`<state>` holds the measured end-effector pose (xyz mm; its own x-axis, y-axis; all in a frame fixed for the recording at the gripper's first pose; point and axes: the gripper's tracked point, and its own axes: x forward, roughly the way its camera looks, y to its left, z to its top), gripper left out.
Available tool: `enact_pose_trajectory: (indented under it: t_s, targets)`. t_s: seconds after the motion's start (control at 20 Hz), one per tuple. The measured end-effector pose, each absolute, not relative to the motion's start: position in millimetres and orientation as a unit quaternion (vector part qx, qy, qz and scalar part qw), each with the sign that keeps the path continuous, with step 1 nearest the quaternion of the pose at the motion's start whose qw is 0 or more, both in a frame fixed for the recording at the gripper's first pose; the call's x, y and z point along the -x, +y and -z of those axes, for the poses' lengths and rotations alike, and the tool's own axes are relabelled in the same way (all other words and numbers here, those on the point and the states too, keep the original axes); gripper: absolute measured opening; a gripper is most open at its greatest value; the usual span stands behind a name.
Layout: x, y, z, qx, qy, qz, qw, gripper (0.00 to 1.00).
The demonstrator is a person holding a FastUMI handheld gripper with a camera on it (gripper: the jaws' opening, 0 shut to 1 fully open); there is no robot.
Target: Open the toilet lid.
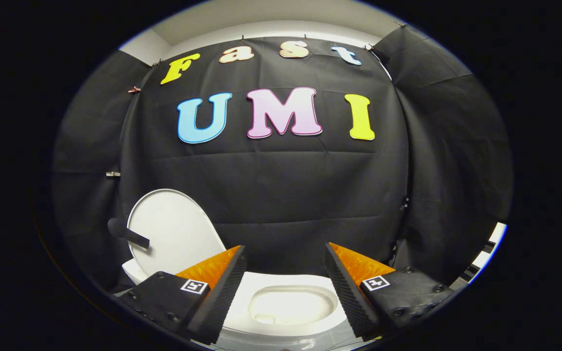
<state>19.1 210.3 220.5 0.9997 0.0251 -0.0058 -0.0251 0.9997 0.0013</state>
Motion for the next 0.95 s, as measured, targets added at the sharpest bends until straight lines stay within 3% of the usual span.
enact_pose_trajectory:
  t_s: [0.95]
  targets:
    - [-14,209,-228,-0.009,0.005,-0.019,1.000,0.99]
